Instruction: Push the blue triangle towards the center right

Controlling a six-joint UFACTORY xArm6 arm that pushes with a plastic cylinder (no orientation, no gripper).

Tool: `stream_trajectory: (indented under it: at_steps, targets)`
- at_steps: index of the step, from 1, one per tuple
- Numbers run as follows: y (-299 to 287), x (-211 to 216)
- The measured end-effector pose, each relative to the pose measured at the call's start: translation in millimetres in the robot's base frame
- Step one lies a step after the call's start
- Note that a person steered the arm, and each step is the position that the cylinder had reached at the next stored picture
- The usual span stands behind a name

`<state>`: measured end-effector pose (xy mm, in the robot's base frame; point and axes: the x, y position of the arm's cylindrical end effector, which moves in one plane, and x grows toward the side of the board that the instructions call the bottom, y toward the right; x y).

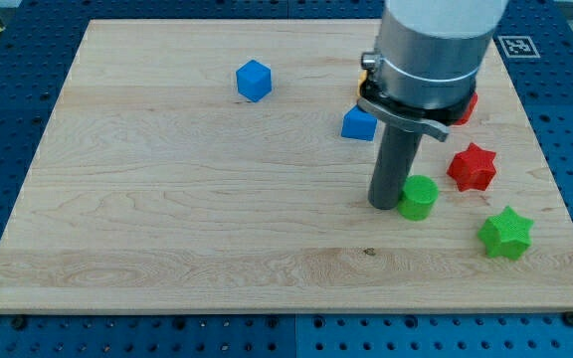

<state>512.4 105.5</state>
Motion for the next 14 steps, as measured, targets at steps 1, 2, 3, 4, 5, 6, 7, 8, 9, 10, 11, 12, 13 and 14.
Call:
stream_trajectory:
  at_steps: [1, 2, 3, 4, 5, 6, 7, 8, 9, 10, 11, 12, 13, 14]
  targets:
    - [24, 1]
    - [51, 3]
    - [71, 9]
    - [70, 17]
    - [28, 10]
    - [7, -27]
    - [-3, -61]
    - [-59, -69]
    - [-104, -85]
    - [-102, -127]
    - [-90, -128]
    - [-64, -128]
    - [-39, -117]
    - [-17, -108]
